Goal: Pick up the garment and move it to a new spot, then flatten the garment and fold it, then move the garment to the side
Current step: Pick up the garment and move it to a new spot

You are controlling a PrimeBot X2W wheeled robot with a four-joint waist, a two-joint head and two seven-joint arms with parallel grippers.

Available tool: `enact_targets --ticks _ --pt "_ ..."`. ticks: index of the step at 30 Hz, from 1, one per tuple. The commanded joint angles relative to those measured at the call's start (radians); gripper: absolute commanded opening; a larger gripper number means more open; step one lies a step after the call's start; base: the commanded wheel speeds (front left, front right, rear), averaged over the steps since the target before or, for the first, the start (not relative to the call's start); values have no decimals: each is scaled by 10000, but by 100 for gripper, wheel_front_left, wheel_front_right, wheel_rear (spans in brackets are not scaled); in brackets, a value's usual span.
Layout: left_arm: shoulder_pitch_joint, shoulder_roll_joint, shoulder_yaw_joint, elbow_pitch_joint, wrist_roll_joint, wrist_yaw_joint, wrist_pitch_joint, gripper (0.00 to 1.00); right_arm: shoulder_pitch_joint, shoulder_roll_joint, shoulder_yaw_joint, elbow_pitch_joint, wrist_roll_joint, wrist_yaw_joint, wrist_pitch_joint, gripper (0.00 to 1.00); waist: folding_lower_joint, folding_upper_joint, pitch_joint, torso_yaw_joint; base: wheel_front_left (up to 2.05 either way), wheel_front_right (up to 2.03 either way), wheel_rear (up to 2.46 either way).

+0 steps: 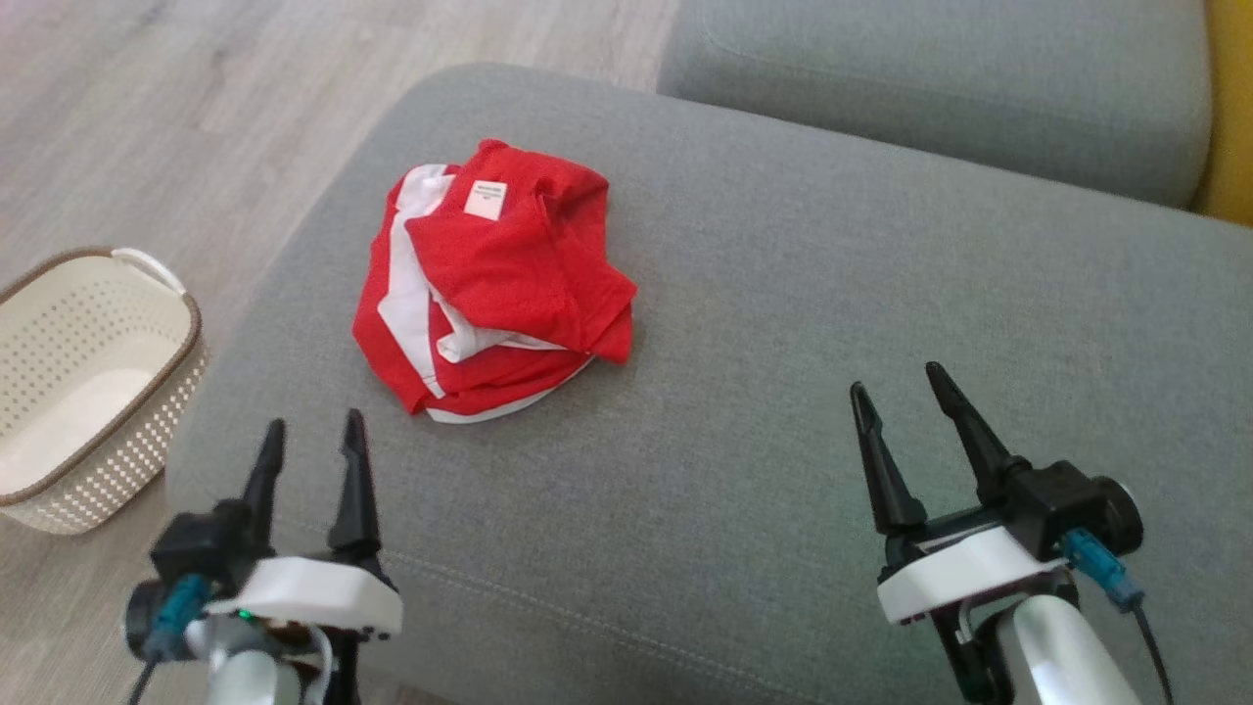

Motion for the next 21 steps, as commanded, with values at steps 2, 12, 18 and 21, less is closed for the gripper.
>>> enact_targets --ticks 2,12,18,21 --pt "-709 79 547 -337 49 -117 -78 100 -436 -56 55 -451 -155 -7 61 100 0 0 262 -201 0 0 0" --pt "-2653 744 914 890 -297 -958 184 100 -897 -56 -558 -1397 -728 -7 485 100 0 0 1718 -819 0 0 0" --pt "-4833 1107 770 2214 -1247 -1460 1449 100 -1302 -56 -775 -2098 -1107 -7 774 100 0 0 2734 -1178 0 0 0" --pt "-5755 1517 528 2920 -1299 -1549 1908 100 -1492 -56 -746 -2319 -1170 -7 820 100 0 0 3118 -1400 0 0 0"
